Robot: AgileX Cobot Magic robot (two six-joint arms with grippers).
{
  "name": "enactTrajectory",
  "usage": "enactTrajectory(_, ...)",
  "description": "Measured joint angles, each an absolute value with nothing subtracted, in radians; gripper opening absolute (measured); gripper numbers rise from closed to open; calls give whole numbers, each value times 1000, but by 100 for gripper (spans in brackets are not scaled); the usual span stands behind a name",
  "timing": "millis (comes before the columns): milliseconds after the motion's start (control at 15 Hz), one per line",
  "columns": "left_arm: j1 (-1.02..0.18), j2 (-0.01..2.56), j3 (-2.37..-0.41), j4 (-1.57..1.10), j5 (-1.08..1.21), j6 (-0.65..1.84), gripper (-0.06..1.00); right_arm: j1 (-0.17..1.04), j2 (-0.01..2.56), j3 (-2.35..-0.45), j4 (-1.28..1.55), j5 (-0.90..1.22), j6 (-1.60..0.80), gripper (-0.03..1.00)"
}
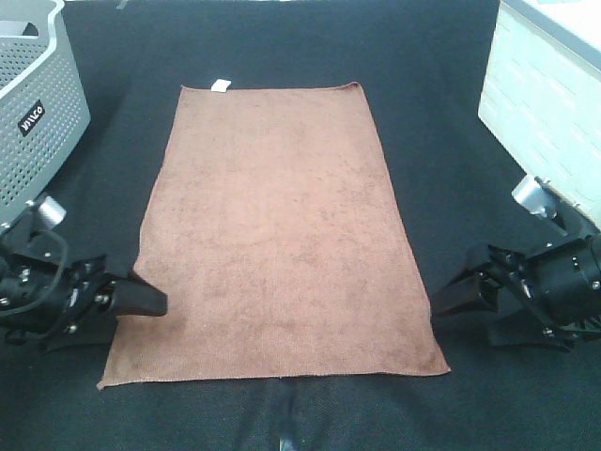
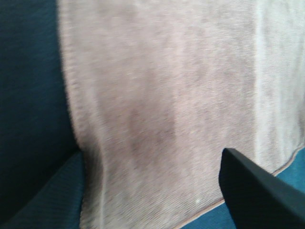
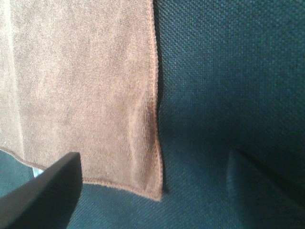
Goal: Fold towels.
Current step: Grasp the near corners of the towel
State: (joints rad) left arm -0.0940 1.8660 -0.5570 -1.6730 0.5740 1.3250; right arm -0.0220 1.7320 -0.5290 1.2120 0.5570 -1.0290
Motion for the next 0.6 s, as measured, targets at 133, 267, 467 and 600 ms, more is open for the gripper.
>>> enactTrajectory(133,-122,1889,-577,-1693,586,1325,74,-22,1770,-529,1270,558,-1079,77)
enactTrajectory(267,-134,1908,-590,-1704,594,1325,68,-21,1796,-532,1320,573,-1126,74)
enactTrajectory(467,-135,1923,-594,-1706,570,1325,46,93,1859,-605,1338,576,-1131,67)
enactTrajectory(600,-135,1926,-594,-1706,566,1325,36,113,1864,-616,1338,563,-1111,63)
